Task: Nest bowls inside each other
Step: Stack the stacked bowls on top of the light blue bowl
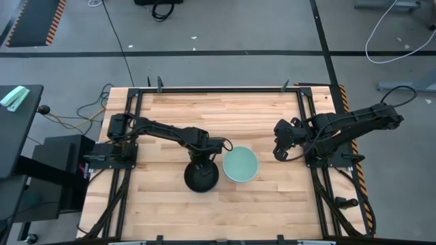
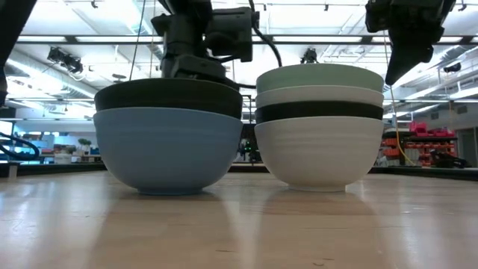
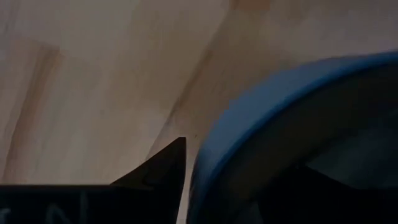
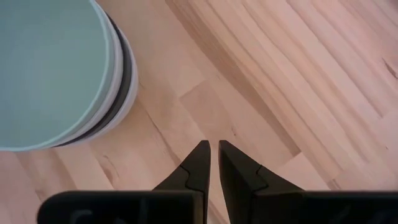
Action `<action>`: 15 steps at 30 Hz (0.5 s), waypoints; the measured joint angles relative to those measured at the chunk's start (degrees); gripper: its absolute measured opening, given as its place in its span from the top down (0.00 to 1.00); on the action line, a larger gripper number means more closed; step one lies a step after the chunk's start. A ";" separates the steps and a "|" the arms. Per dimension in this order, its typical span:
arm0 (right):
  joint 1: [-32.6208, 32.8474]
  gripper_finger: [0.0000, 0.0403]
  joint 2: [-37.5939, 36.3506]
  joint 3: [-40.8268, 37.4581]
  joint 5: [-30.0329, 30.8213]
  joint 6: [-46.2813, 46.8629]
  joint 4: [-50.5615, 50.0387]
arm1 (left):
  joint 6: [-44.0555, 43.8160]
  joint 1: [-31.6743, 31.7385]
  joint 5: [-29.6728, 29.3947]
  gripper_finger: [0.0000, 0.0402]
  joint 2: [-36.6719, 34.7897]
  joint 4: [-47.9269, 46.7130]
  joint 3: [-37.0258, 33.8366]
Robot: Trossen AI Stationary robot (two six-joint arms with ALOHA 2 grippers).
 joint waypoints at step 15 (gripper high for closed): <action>-0.01 0.90 -0.02 0.00 0.03 -0.09 -0.03 | 3.67 -0.02 1.49 0.88 0.04 2.87 0.22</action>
